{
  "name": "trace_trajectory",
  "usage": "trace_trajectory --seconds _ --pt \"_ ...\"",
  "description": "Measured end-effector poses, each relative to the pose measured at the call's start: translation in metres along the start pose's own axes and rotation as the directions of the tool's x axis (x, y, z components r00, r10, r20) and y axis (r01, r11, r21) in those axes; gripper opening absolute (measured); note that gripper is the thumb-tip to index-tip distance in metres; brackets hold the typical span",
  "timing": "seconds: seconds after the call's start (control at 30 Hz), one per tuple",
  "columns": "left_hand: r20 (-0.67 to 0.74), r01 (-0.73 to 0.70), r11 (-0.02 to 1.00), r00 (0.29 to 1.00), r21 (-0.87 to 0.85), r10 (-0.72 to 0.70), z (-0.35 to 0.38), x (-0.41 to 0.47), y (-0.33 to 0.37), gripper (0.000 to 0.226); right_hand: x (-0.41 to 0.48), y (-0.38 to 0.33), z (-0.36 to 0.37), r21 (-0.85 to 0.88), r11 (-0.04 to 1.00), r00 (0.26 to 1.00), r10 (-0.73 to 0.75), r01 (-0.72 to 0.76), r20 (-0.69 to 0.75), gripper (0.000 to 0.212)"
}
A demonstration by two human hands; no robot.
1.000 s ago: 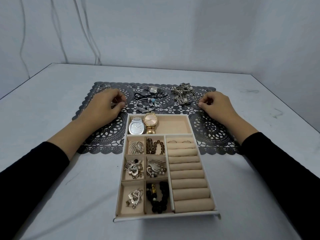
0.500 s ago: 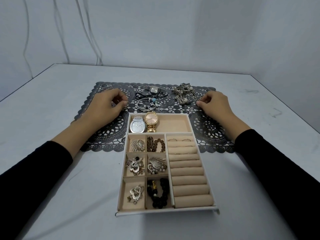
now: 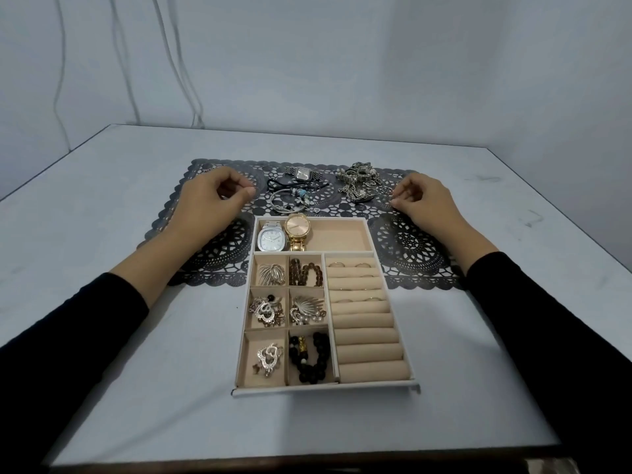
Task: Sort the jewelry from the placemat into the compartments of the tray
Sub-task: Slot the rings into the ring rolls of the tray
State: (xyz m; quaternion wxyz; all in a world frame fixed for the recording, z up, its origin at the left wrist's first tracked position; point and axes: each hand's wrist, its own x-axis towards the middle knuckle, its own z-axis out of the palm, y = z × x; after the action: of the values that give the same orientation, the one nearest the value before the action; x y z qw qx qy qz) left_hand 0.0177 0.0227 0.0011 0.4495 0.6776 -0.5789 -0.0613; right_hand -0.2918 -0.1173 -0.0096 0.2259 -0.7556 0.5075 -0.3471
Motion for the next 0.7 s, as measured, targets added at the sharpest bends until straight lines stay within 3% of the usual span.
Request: trace_trajectory --seconds 0.17,0.27,0.47,0.7 --pt "-0.006 -0.004 0.996 1.0 -0.087 0.004 -0.002 -0.012 0.014 0.01 -0.018 -0.01 -0.005 0.152 0.988 1.0 -0.016 0.015 0.001 0.009" --pt "-0.003 -0.023 0.988 1.0 -0.155 0.023 -0.003 -0.021 0.024 0.009 -0.034 -0.024 -0.009 0.331 0.944 1.0 0.003 0.0 -0.009 0.009" --pt "0.039 -0.083 0.96 0.995 -0.267 0.097 0.001 -0.042 0.042 0.009 -0.064 -0.048 -0.017 0.52 0.854 0.996 -0.032 -0.014 0.079 0.013" --pt "0.049 -0.17 0.942 0.98 -0.29 0.192 0.006 -0.064 0.063 0.01 -0.097 -0.064 -0.027 0.59 0.807 0.963 -0.178 0.024 0.204 0.017"
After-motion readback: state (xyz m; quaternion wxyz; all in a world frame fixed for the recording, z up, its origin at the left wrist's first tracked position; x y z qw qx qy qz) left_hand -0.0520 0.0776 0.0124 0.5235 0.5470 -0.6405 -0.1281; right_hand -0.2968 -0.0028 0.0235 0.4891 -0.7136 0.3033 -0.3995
